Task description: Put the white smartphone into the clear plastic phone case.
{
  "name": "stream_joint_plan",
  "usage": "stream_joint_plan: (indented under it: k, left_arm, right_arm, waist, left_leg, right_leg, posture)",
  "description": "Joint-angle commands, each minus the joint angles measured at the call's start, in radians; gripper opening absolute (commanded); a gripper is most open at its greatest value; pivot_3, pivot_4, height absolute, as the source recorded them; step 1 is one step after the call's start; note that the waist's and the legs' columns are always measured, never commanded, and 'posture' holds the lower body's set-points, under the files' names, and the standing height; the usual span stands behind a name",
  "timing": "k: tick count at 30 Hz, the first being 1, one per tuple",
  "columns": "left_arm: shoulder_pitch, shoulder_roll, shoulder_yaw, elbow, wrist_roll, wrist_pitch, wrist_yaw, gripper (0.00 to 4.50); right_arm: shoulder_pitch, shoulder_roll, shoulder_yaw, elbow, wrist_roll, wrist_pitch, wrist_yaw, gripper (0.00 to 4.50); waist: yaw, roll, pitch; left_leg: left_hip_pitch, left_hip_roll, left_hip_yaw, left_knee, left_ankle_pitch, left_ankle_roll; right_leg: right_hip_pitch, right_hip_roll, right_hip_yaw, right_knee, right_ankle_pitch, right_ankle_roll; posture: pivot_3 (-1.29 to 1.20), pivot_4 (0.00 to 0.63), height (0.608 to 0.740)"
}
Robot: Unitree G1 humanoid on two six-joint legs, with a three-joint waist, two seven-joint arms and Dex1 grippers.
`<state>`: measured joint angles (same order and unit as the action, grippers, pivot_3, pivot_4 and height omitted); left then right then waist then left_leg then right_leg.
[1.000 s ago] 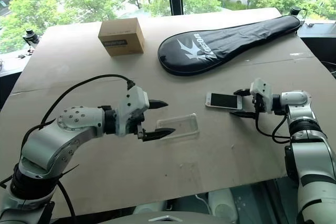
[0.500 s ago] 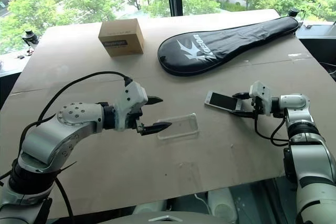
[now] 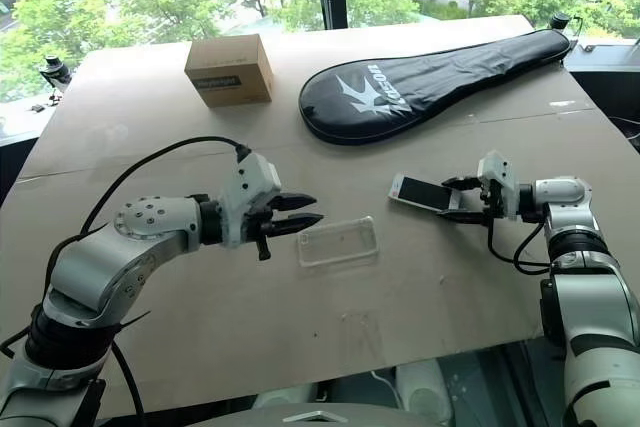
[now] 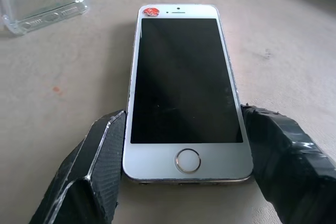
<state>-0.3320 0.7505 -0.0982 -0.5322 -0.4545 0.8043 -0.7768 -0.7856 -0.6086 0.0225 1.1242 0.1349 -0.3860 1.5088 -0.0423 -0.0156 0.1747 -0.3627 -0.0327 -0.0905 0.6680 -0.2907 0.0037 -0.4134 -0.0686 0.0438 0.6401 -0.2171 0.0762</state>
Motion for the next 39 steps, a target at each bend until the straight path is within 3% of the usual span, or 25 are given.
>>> stream_joint_plan:
  k: [1,10,21,31,39]
  left_arm:
    - [-0.012,-0.009,0.009,0.0,0.012,-0.057,-0.005,0.04]
    - [-0.044,-0.037,-0.014,0.07,0.041,-0.132,-0.025,0.04]
    - [-0.044,-0.074,-0.027,0.062,0.027,-0.145,-0.059,0.04]
    - [-0.042,-0.06,-0.11,0.063,0.063,-0.132,-0.091,0.04]
    - [-0.051,-0.081,-0.126,0.043,0.059,-0.099,-0.081,0.04]
  right_arm:
    - [0.033,-0.023,0.084,-0.143,0.053,-0.003,0.106,2.9]
    - [0.083,-0.062,0.22,-0.496,0.2,0.078,0.106,2.9]
    - [0.048,-0.095,0.331,-0.468,0.156,0.004,0.106,2.9]
    - [0.031,-0.068,0.343,-0.489,0.038,-0.053,0.087,2.9]
    - [0.051,-0.113,0.402,-0.497,0.102,-0.05,0.106,2.9]
  waist:
    - [0.0,0.0,0.0]
    - [0.003,0.002,0.002]
    - [0.002,0.002,0.002]
    - [0.003,0.002,0.002]
    - [0.006,0.002,0.002]
  left_leg:
    - [-0.001,0.0,0.0,0.0,0.0,0.0]
    - [0.0,0.0,0.0,0.0,0.0,0.0]
    - [-0.001,0.0,-0.001,0.0,0.0,0.0]
    - [-0.001,0.0,0.0,0.001,0.0,0.0]
    - [-0.001,0.0,-0.001,0.001,0.0,0.0]
  right_leg:
    - [0.0,0.0,0.0,0.0,0.0,0.0]
    - [0.0,0.0,0.0,0.001,0.0,0.0]
    - [-0.001,-0.001,0.0,0.0,0.0,0.0]
    - [-0.001,-0.001,0.0,0.0,0.0,0.0]
    - [-0.001,-0.001,0.0,0.0,0.0,0.0]
  posture:
    - [0.0,0.15,0.74]
    - [0.0,0.15,0.74]
    - [0.0,0.15,0.74]
    - [0.0,0.15,0.74]
    - [0.0,0.15,0.74]
